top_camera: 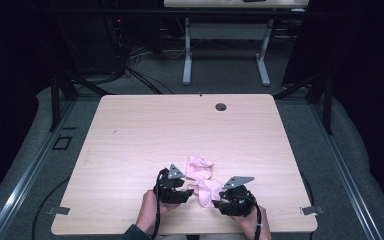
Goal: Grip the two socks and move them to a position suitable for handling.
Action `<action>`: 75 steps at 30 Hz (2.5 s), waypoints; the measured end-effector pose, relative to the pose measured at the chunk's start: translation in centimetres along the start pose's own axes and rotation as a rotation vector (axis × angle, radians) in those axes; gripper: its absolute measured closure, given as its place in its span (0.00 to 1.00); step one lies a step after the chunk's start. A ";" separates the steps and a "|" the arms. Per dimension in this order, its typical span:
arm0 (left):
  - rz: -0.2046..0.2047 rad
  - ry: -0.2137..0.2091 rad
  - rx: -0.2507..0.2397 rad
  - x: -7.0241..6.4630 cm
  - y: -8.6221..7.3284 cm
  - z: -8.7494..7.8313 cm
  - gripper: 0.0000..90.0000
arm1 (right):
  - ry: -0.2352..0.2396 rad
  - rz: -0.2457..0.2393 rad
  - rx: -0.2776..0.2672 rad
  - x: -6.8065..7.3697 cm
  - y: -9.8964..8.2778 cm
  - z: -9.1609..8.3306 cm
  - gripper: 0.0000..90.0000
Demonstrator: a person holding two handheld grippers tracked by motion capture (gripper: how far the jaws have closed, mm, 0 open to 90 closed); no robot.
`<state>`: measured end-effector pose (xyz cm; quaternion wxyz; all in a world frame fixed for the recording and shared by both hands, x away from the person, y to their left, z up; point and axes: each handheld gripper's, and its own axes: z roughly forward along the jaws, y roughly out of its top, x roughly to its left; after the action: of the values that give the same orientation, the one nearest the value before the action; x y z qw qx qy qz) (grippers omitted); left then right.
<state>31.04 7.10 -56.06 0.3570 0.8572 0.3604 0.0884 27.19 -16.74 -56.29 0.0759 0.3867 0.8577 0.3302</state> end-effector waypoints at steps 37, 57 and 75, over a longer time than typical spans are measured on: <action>0.236 0.082 -0.020 -3.0 -2.6 -5.0 0.80 | 0.064 0.028 -0.022 -2.5 0.9 -2.3 0.94; -0.011 0.013 -0.024 -1.2 -0.5 -3.3 0.50 | -0.009 0.154 0.006 -3.1 -1.9 -3.4 0.67; -0.077 0.041 0.020 -0.5 -3.3 -2.0 0.98 | -0.014 0.104 0.010 -2.0 -1.8 -1.2 0.93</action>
<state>28.01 9.49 -56.75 0.3443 0.8442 0.4012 0.0885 26.98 -19.63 -56.69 0.0627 0.4333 0.8376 0.3267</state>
